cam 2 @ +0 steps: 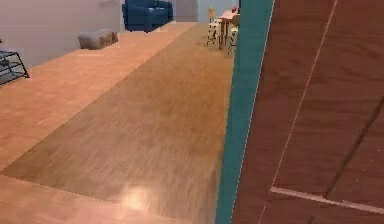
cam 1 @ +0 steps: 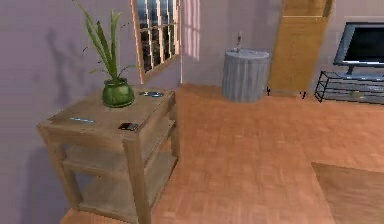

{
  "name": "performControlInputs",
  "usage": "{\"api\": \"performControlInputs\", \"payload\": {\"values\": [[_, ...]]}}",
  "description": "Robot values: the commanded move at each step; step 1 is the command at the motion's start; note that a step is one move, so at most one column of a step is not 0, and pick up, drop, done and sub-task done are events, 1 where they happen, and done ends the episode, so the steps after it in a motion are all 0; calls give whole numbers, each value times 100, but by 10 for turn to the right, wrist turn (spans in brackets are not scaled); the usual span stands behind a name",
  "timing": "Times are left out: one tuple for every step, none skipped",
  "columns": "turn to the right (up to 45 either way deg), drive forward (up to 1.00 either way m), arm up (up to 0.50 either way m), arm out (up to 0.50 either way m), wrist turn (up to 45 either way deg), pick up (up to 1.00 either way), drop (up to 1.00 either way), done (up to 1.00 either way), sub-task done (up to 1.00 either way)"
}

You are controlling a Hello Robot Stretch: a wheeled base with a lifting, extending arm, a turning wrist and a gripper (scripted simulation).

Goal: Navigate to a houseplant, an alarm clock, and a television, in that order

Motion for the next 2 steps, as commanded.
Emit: {"api": "performControlInputs", "payload": {"values": [[0,60,0,0,0,0,0,0,0],[-330,0,0,0,0,0,0,0,0]]}}
